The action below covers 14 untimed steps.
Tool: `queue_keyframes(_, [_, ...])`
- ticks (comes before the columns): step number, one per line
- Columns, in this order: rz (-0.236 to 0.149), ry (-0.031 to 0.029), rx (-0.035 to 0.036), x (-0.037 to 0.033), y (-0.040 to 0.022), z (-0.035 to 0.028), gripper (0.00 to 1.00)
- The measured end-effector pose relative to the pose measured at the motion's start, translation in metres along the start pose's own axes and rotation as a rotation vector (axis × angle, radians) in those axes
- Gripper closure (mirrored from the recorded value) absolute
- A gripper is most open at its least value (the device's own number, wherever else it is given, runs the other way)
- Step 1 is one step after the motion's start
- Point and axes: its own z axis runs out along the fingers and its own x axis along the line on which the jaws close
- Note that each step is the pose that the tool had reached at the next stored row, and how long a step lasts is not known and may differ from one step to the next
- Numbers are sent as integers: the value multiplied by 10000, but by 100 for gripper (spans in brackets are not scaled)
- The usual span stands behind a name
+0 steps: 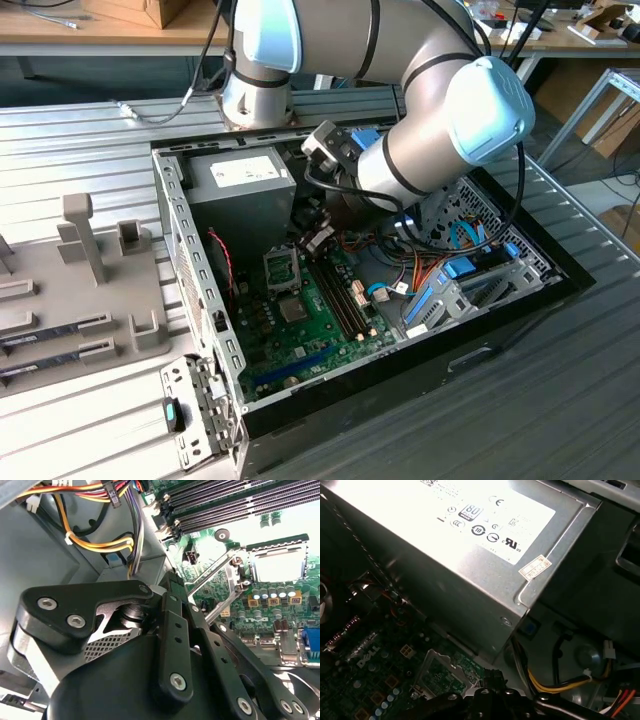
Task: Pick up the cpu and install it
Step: 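Close the cpu cover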
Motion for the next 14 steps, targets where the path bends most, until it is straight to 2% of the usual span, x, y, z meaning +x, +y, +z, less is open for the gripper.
queue_keyframes(5, [-155,9,-79,4,7,-29,89])
queue_keyframes(14, [-342,48,-141,46,-42,-54,89])
